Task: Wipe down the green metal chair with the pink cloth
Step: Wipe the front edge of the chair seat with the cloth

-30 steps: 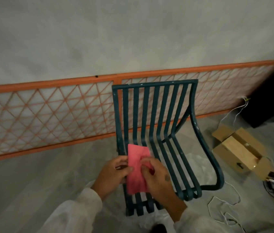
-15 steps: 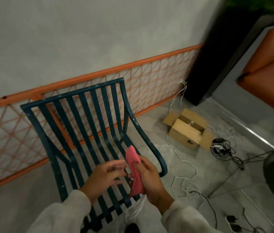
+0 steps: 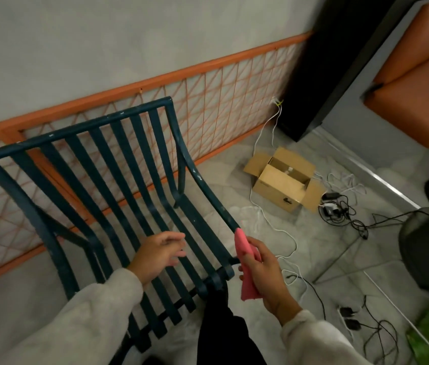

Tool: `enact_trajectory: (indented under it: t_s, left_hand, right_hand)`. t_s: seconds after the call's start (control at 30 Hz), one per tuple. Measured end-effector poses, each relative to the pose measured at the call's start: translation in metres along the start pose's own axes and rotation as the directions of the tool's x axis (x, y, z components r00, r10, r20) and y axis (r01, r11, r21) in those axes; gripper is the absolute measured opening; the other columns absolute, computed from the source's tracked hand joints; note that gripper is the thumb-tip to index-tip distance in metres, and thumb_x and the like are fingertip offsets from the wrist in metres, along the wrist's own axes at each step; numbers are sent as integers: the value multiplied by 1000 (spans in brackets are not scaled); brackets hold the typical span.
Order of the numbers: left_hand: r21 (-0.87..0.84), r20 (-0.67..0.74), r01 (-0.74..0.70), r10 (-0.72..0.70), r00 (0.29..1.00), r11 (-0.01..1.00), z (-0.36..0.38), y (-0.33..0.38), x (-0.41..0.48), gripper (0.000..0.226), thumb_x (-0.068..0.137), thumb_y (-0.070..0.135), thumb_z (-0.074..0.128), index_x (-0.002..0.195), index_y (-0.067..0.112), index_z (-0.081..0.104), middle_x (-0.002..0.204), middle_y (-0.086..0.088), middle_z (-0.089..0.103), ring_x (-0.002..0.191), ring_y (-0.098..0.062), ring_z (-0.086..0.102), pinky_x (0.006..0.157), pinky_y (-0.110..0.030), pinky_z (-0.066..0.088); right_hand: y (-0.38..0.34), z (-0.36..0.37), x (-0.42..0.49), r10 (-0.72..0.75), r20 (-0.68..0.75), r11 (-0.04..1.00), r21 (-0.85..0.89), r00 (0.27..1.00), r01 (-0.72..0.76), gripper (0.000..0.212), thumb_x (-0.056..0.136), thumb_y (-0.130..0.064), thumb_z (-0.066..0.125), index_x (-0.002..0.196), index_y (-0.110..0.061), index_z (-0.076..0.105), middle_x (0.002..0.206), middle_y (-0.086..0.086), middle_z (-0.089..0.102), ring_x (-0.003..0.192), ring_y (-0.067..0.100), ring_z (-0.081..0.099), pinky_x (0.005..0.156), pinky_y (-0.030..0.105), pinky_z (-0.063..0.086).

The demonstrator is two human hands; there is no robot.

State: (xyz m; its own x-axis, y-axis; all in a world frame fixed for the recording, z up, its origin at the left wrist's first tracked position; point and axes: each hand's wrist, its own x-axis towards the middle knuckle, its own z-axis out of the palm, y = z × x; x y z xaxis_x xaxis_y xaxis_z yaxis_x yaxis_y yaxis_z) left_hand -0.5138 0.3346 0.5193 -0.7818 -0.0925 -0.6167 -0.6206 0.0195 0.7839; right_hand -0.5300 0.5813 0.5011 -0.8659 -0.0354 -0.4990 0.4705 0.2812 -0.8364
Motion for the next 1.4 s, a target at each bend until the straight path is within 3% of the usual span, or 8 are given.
enact_trajectory:
  t_s: [0.13,0.27,0.43,0.67,0.93,1.2,1.3,1.4]
  left_hand:
    - [-26,1,95,-95,995,995,22,2,42,24,93,19,62,116,18,66,111,-4,71,98,-17,71,87,-33,58]
    - [-32,12,203,-203,979,979,49,5,90,31,95,16,58,125,11,61,119,-9,68,107,-24,67,91,-34,55]
    - [-59,-12,314,-315,949,948,79,0,150,31,94,16,61,125,11,62,115,-9,70,103,-20,68,88,-31,57]
    - [-131,-11,376,-380,925,917,102,-11,195,31,94,9,57,124,15,63,118,-2,68,106,-14,66,83,-21,53]
    - [-226,81,425,-418,905,877,112,-14,221,49,91,-3,58,137,11,52,128,-6,64,110,-17,65,83,-23,54]
    - [-231,156,435,-408,900,871,105,-6,239,51,92,-8,47,139,11,50,134,-10,61,116,-18,63,99,-36,51]
    - [-250,190,451,-414,890,857,101,-6,242,49,92,-8,46,138,11,51,133,-10,62,115,-18,64,100,-36,51]
    - [-277,205,467,-423,883,840,99,-6,244,49,91,-8,47,136,11,52,131,-10,64,113,-18,66,99,-36,52]
  right_hand:
    - [13,-9,56,-35,37,988,-151,999,40,42,99,-16,56,107,-56,49,103,-19,54,89,9,57,84,34,45]
    - [28,-26,120,-61,58,922,-379,996,79,37,97,-14,60,127,-34,51,104,-5,47,80,7,54,64,10,45]
    - [52,-38,179,-181,234,764,-579,955,286,48,95,-16,65,127,-46,43,126,7,50,104,29,62,93,37,57]
    - [96,-39,200,-337,296,641,-624,894,448,57,89,-10,73,140,-27,57,154,18,39,128,32,51,102,42,51]
    - [93,-25,222,-409,348,481,-703,844,523,55,88,-7,68,140,-21,59,152,3,50,96,30,57,66,43,59]
    - [101,-21,208,-398,270,558,-687,876,466,50,89,-5,65,136,-21,63,142,6,60,91,29,58,70,32,52]
    - [92,-31,203,-108,93,817,-559,990,142,42,99,-19,54,138,-32,60,114,0,72,94,22,63,84,34,53]
    - [54,-24,225,189,78,872,-471,979,-131,30,100,-50,48,123,-43,66,98,-13,74,94,6,67,84,27,54]
